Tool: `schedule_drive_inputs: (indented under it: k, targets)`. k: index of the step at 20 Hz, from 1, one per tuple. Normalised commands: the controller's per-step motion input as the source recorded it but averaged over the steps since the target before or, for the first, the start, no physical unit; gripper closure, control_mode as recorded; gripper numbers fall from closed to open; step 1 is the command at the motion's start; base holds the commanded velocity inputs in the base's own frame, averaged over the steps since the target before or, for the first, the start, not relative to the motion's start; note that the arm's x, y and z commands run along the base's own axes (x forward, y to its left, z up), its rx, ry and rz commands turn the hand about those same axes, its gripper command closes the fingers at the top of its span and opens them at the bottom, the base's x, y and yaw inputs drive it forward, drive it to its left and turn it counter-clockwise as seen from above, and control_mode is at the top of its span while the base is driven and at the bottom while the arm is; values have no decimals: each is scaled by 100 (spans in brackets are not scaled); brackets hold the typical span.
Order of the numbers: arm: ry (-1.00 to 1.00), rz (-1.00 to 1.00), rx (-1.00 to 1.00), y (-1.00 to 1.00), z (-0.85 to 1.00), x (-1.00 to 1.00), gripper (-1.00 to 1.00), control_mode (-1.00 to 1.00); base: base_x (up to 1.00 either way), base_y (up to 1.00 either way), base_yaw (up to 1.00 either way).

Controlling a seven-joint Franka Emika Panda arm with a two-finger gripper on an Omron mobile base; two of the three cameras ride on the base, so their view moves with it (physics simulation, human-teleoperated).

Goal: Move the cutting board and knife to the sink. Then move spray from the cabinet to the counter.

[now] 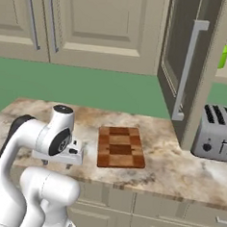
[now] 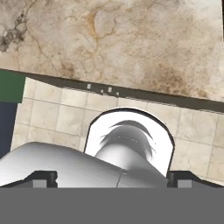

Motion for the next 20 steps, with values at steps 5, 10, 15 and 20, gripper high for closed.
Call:
schedule_drive_inputs:
  k: [5, 10, 15, 20]
  targets:
    - [0, 0, 0, 0, 0, 0, -100, 100, 0, 21, 0]
    - [0, 0, 0, 0, 0, 0, -100, 100, 31, 45, 0]
    - [0, 0, 0, 0, 0, 17, -100, -100, 60, 21, 2]
    - [-6, 0, 0, -1, 6, 82, -100, -100, 0, 0, 0]
